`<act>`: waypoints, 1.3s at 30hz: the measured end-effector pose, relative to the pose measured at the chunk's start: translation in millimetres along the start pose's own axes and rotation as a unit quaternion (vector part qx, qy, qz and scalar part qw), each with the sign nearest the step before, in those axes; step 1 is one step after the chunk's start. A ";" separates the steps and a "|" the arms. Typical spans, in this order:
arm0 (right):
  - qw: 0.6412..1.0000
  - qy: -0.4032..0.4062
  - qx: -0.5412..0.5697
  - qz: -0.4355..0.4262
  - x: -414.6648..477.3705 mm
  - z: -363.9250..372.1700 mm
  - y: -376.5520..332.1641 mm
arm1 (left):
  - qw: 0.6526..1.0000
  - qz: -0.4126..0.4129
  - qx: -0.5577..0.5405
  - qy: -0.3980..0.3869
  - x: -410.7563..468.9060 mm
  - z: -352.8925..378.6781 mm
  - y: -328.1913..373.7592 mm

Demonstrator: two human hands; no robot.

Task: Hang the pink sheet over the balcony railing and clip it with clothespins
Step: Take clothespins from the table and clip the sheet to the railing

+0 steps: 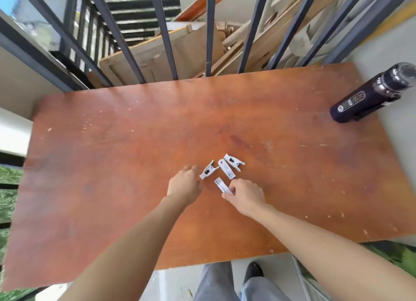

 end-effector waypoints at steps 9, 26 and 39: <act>0.999 0.043 0.007 -0.003 -15.0 -29.4 60.5 | 1.000 0.007 -0.018 0.020 34.2 21.6 36.0; 0.938 0.002 0.008 -0.347 -72.8 -62.4 -47.8 | 0.937 -0.249 -0.143 0.202 -220.8 -10.5 -27.1; 0.781 -0.146 -0.060 -0.604 -331.8 56.2 -194.0 | 0.745 -0.541 -0.121 0.370 -610.5 1.1 -36.1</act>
Point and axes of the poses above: each hand's wrist, its own x-axis towards the middle knuckle, its own z-axis out of the palm, y = z × x, the point moved 5 cm from there along x, towards the middle knuckle, and after that the axes turned 1 degree about y, right-handed, at the moved point
